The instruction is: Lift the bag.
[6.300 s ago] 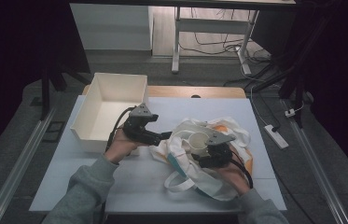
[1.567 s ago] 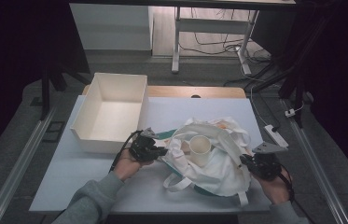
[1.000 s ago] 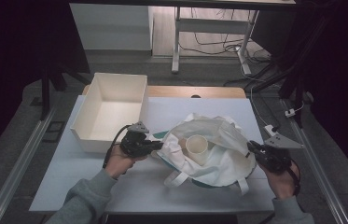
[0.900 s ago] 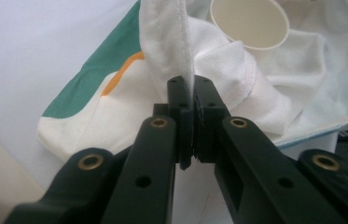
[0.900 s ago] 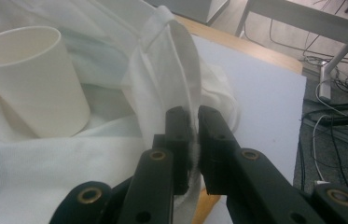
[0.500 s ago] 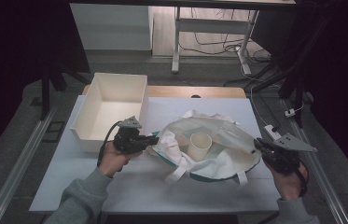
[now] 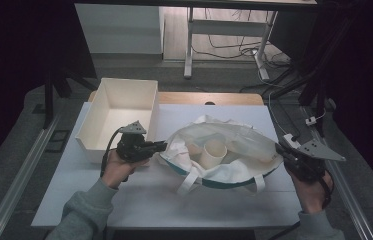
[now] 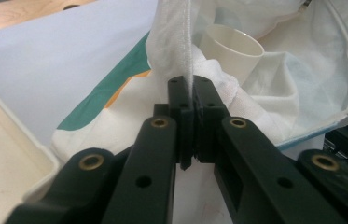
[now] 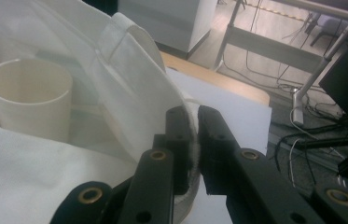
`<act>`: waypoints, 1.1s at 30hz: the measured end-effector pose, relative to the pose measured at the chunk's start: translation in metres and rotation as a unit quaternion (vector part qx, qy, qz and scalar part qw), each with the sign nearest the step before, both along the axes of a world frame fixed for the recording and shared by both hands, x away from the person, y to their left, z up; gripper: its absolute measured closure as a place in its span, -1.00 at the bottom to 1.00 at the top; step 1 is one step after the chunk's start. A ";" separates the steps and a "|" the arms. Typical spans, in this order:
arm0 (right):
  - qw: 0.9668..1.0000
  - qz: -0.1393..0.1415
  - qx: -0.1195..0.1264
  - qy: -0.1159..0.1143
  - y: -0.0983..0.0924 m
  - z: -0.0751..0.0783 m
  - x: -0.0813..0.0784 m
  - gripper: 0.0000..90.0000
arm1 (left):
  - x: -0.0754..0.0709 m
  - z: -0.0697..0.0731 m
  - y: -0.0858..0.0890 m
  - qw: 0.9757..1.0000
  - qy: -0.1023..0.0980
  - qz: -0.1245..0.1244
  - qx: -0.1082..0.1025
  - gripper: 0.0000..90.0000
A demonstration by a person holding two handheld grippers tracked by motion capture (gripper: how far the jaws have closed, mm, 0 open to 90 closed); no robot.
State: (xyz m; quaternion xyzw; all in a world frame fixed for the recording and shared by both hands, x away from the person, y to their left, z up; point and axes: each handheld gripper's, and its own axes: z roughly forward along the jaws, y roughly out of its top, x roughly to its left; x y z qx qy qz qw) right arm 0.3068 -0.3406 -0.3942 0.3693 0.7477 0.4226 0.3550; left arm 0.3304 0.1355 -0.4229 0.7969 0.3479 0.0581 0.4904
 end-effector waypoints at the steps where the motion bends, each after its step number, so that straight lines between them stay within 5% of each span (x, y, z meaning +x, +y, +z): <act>1: 1.000 0.000 0.000 -0.002 0.001 0.002 0.001 0.83 | 0.000 0.001 0.001 1.000 -0.002 0.001 -0.002 0.94; 19: 0.998 0.019 0.013 -0.052 0.024 0.037 0.025 0.83 | 0.001 0.026 0.003 0.999 -0.036 0.006 -0.025 0.95; 33: 0.993 0.049 0.023 -0.108 0.050 0.083 0.023 0.84 | -0.002 0.059 0.016 0.995 -0.079 0.022 -0.059 0.96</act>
